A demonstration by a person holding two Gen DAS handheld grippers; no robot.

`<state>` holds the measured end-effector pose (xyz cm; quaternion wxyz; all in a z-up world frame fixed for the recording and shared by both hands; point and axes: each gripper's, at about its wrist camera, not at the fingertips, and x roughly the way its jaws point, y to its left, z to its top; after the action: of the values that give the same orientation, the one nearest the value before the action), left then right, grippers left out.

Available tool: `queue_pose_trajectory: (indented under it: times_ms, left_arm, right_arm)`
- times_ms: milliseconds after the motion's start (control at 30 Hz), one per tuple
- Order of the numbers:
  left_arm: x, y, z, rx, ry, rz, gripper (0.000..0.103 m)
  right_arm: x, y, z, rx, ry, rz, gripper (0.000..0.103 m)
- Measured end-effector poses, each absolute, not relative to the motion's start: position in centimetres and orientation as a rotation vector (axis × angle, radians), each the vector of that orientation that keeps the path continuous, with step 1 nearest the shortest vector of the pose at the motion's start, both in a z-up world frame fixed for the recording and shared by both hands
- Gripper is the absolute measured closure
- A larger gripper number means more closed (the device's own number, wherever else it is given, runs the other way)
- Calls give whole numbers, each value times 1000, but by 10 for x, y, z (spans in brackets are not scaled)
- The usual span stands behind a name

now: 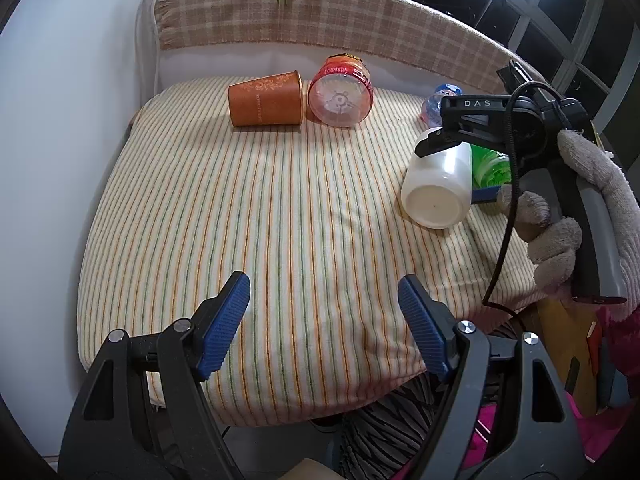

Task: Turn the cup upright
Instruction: 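Close the right gripper on the white cup while the left gripper releases it, then rotate the white cup upright with the right gripper and lower it onto the bed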

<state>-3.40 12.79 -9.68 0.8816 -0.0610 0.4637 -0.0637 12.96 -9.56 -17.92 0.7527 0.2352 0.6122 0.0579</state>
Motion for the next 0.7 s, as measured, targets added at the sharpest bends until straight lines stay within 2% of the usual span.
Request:
queue_pose_trajectory:
  times_ms: [100,300,700]
  left_arm:
    - [-33,126,-97,-131,967,-134,24]
    - [-28,121,-95,-136,964,-135,24]
    - [-13,109,-90,-156,943,-139,24]
  right_arm:
    - [130,-92,-175,493,1328,161,23]
    - [126,-92,-173,429,1292,205,25]
    - [103,-87,-158,175,1069,333,26]
